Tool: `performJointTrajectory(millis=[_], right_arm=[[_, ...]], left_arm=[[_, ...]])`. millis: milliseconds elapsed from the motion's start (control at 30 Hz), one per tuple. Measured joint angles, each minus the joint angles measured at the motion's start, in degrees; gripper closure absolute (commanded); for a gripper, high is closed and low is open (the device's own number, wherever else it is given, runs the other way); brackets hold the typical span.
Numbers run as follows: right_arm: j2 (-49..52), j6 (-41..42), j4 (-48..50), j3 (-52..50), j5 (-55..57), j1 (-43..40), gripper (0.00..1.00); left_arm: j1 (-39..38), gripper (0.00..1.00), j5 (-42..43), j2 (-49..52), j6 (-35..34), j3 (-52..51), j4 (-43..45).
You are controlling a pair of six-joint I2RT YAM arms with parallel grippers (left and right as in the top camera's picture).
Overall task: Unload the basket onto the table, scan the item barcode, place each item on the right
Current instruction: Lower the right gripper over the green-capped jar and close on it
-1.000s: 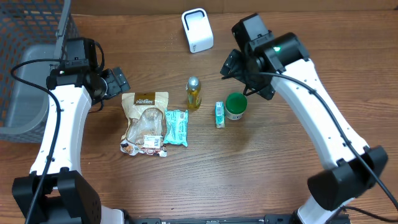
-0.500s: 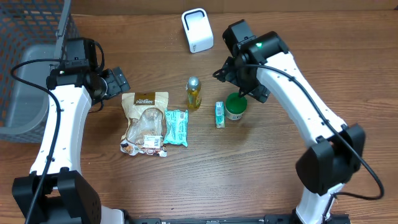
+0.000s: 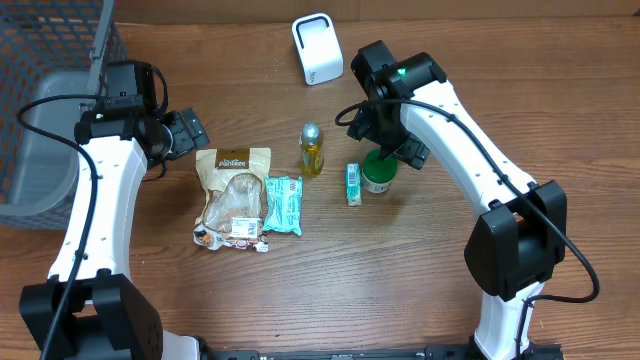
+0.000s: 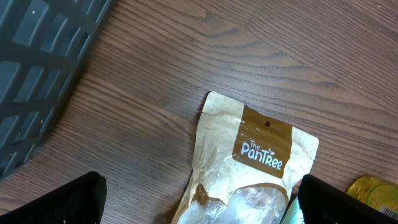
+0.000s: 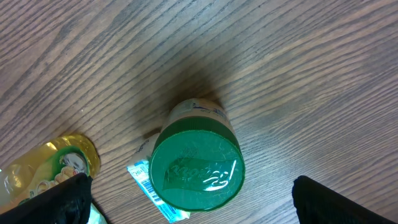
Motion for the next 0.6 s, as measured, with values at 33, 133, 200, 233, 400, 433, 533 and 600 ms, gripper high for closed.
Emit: performJointTrajectory(millis=[33,133,200,233,400,433,533,600], right_arm=[[0.07,0.00,-0.02,0.00,-0.02,0.00,0.00],[0.50,-0.04,-0.04,0.00,0.00,0.00,0.00],[1.33,0.00,0.00,0.00,0.02,0.00,0.00],[1.73,0.00,0.00,0.00,-0.02,0.00,0.00],[3.15,0.00,0.00,0.00,-0.02,0.00,0.00],[3.17,0.00,-0.02,0.00,-0.02,0.00,0.00],[3.17,-0.02,0.02,0.00,-0.02,0.00,0.00],[3.17,0.02,0.15,-0.02,0.02,0.02,0.00]], left_arm=[[0.00,0.01,0.00,0.00,0.02,0.00,0.00],[0.00,0.00,0.00,0.00,0.02,0.00,0.00],[0.00,0.00,0.00,0.00,0.02,0.00,-0.02],[0.00,0.01,0.00,0.00,0.02,0.00,0.00],[0.00,0.01,0.00,0.00,0.02,0.00,0.00],[0.00,0.00,0.00,0.00,0.02,0.00,0.00],[0.00,0.00,0.00,0.00,0.00,0.00,0.00],[0.00,0.00,0.00,0.00,0.02,0.00,0.00]])
